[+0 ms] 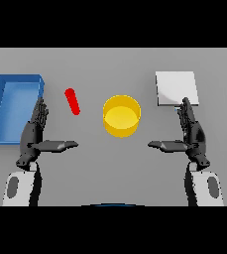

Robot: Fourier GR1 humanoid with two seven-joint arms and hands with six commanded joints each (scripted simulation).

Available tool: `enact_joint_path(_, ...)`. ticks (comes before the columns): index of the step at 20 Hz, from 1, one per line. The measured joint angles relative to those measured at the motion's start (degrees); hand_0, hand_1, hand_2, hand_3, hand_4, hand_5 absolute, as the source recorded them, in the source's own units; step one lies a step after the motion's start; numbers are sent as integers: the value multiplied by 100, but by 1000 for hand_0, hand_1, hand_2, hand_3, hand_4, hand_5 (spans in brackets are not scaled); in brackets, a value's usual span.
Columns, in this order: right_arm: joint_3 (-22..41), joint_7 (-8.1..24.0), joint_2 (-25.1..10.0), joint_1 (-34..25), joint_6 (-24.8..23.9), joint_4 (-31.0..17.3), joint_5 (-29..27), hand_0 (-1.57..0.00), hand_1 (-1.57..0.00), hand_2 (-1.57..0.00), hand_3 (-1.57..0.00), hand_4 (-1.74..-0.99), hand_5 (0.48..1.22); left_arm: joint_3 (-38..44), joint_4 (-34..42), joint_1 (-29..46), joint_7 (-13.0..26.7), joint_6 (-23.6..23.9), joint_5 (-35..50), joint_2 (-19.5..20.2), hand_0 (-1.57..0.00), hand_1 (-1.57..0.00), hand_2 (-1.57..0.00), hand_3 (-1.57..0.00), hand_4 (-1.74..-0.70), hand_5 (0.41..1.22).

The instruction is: Pick up the red beaker and tilt it to pour out 1 green nut into yellow bowl. Pick up the yellow bowl and place it on the metallic measuring scale.

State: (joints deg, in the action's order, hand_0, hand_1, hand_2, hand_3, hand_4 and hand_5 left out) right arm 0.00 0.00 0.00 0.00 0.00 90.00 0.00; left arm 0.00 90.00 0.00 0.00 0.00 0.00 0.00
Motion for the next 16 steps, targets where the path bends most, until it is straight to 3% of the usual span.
enact_joint_path(6, 54, -27, 40, 125, 1, 82, 19, 1, 1, 1, 1, -1128, 660, 124, -315, -309, 100, 48, 24, 31, 1, 1, 1, 1, -1093, 623)
enact_joint_path(7, 336, -596, -130, 330, -121, 316, 624, 1, 1, 1, 1, -1128, 663, -97, -123, -119, -192, 66, -283, 87, 1, 1, 1, 1, -1094, 620)
enact_joint_path(8, 588, -822, -202, 504, -191, 460, 1069, 1, 1, 1, 1, -1127, 664, -261, 66, 73, -299, 86, -492, 114, 1, 1, 1, 1, -1094, 618)
enact_joint_path(9, 746, -821, -227, 582, -256, 582, 1349, 1, 1, 1, 1, -1126, 666, -340, 277, 229, -329, 137, -636, 169, 1, 1, 1, 1, -1093, 615)
enact_joint_path(11, 796, -672, -269, 581, -300, 597, 1513, 1, 1, 1, 1, -1118, 663, -487, 469, 296, -22, 161, -803, 181, 1, 1, 1, 1, -1098, 616)
enact_joint_path(13, 885, -743, -215, 688, -390, 671, 1664, 1, 1, 1, 1, -1120, 660, -507, 532, 265, 162, 160, -866, 248, 1, 1, 1, 1, -1094, 613)
enact_joint_path(14, 867, -834, -218, 752, -360, 736, 1591, 1, 1, 1, 1, -1121, 658, -558, 465, 260, 226, 187, -924, 189, 1, 1, 1, 1, -1090, 612)
enact_joint_path(16, 862, -724, -195, 789, -331, 811, 1526, 1, 1, 1, 1, -1127, 652, -531, 293, 100, 262, 217, -987, 219, 1, 1, 1, 1, -1095, 617)
